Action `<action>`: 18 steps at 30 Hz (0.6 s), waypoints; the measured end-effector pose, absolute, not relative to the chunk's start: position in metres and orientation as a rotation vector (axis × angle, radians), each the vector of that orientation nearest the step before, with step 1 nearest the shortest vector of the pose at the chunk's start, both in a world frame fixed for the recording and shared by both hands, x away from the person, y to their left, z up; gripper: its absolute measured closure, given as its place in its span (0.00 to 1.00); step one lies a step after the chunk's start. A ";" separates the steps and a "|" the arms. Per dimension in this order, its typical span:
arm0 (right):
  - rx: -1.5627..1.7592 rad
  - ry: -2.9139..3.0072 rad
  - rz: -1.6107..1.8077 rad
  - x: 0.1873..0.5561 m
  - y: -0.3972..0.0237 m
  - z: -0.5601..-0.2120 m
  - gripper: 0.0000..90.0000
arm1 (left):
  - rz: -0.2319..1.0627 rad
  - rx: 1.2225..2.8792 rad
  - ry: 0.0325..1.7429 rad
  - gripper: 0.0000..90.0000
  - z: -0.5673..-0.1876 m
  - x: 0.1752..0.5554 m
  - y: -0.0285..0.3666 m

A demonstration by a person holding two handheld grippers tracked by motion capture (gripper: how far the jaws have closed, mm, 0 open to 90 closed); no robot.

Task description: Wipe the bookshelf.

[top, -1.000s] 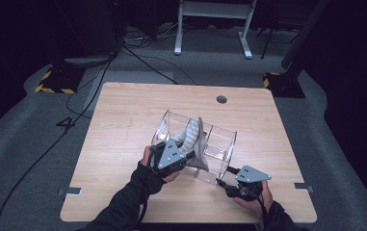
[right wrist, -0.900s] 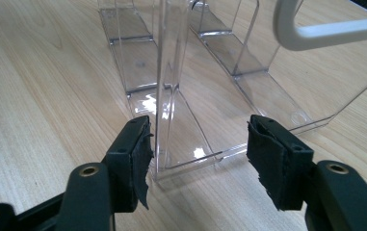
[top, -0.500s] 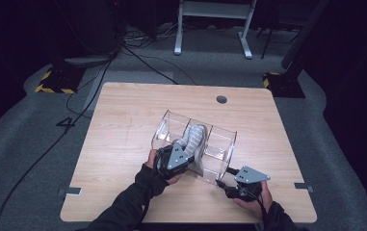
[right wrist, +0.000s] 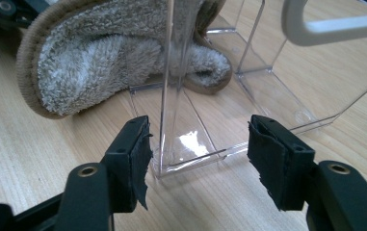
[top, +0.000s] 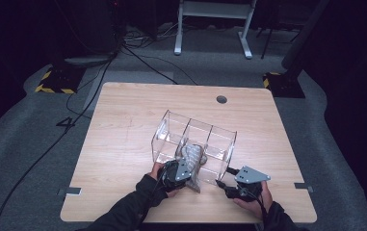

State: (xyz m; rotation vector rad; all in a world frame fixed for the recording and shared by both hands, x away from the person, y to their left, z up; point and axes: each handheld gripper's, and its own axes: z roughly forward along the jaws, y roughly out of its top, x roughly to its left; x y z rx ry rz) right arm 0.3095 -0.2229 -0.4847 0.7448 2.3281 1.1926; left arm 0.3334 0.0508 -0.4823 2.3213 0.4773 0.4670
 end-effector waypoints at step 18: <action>0.747 2.317 1.217 0.311 -0.223 -0.483 0.46 | 0.583 2.040 0.466 0.74 -0.412 0.352 0.056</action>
